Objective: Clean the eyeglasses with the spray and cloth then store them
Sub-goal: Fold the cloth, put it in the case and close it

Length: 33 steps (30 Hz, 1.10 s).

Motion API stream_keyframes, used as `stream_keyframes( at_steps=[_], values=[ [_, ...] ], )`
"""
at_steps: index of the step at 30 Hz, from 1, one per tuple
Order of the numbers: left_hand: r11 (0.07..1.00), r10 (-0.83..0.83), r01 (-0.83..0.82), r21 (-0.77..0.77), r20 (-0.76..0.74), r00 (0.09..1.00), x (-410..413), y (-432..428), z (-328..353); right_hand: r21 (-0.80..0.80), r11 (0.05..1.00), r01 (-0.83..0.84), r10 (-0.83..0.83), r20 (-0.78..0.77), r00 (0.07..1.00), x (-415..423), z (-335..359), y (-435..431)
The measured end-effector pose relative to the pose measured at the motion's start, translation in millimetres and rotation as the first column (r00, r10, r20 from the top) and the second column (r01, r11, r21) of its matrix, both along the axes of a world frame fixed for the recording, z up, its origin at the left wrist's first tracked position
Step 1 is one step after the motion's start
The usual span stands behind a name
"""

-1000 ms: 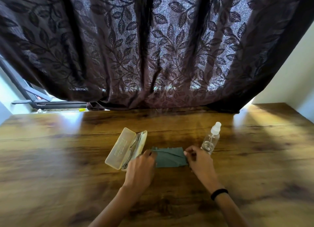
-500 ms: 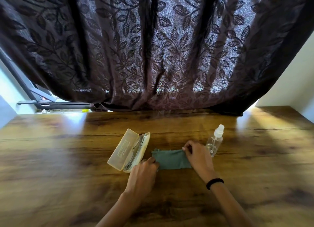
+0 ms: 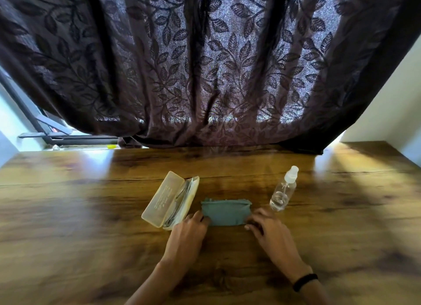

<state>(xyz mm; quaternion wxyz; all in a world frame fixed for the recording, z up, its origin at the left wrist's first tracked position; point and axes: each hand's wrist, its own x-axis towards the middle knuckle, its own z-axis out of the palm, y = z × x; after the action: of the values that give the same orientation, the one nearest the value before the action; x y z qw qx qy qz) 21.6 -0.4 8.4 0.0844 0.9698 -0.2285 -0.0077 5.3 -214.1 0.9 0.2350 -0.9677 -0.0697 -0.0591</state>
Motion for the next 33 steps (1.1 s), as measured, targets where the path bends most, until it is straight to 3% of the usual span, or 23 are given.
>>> stream_keyframes(
  at_steps=[3, 10, 16, 23, 33],
  values=[
    [0.999, -0.026, 0.026, 0.025, 0.008, 1.0, 0, 1, 1, -0.034, 0.999, 0.003, -0.002, 0.038, 0.999, 1, 1, 2],
    [0.997, -0.069, 0.069, 0.029, 0.007, 0.998, -9, 11, 1, -0.145, 0.976, -0.164, 0.174, 0.055, 0.983, -11, 5, -8],
    [0.993, -0.116, 0.117, 0.01, -0.05, 0.992, -16, 15, 2, -0.096, 0.991, -0.099, 0.1, 0.014, 0.995, -22, 5, -9],
    [0.999, -0.048, 0.048, 0.005, -0.026, 0.998, 5, 8, 21, 0.09, 0.996, -0.015, 0.014, 0.017, 1.0, -3, 9, -5],
    [0.998, 0.025, -0.026, 0.06, 0.021, 0.999, 44, -13, 32, 0.109, 0.991, 0.076, -0.074, -0.017, 0.997, 33, 15, 2]
  ],
)
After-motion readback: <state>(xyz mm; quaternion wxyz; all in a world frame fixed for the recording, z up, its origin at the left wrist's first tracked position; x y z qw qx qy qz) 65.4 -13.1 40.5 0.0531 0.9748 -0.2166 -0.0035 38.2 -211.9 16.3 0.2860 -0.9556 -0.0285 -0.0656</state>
